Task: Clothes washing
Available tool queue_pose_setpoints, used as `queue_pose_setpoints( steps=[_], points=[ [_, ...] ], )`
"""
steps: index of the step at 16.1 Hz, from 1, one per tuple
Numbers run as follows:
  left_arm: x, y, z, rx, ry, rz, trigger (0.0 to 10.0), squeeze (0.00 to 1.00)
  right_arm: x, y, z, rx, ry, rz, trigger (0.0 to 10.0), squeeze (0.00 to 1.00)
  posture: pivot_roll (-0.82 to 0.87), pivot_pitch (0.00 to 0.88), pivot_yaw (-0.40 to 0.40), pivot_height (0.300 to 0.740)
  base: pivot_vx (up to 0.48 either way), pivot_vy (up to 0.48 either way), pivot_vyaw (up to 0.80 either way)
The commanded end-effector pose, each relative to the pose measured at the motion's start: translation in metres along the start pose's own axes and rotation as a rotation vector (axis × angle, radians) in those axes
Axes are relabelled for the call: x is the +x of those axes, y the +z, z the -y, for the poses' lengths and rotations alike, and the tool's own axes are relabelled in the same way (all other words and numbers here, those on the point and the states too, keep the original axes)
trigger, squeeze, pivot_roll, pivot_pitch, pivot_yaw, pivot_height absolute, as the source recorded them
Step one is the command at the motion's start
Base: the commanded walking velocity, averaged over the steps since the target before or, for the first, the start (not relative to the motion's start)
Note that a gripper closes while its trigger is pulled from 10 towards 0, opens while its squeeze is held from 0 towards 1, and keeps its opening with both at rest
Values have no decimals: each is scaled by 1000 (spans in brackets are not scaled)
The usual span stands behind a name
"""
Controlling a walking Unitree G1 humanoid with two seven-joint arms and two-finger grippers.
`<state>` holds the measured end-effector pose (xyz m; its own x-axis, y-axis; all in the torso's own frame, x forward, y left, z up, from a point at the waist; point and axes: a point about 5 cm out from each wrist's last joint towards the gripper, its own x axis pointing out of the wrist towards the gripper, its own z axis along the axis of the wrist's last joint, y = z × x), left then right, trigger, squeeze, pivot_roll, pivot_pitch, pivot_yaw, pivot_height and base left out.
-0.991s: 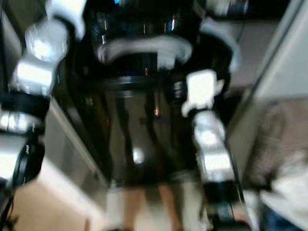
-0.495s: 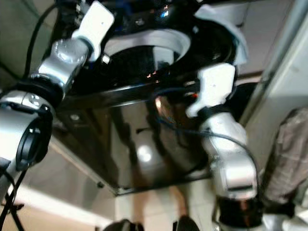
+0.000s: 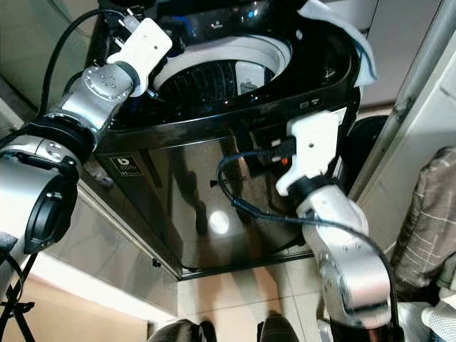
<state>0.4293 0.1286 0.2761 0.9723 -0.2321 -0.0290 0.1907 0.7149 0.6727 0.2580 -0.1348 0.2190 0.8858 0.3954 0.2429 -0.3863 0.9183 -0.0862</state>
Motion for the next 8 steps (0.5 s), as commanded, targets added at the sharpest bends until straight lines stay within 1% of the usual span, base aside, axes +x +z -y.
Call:
queue_pose_setpoints(
  steps=[1,2,4,6,7,8],
  points=[
    [0,0,-3,33,14,-2,10000,1000,-3,3,-7,7,9,1,10000,0,-286,174,194,740,0,0,0],
    [0,2,-3,30,17,8,10000,1000,-4,2,-8,7,5,-4,10000,0,-289,176,194,740,0,0,0],
    [1,9,-3,49,21,33,10000,1000,-4,-1,-10,12,0,-21,10000,0,-293,168,186,740,0,0,0],
    [1,7,-1,54,3,35,10000,1000,-2,-5,-11,11,-2,-35,10000,0,-290,159,184,740,0,0,0],
    [1,7,0,68,-5,37,10000,1000,-1,-6,-12,10,-2,-36,10000,0,-287,151,180,740,0,0,0],
    [1,5,4,88,-37,33,10000,1000,2,-7,-14,17,1,-34,10000,0,-286,147,180,740,0,0,0]
  ],
)
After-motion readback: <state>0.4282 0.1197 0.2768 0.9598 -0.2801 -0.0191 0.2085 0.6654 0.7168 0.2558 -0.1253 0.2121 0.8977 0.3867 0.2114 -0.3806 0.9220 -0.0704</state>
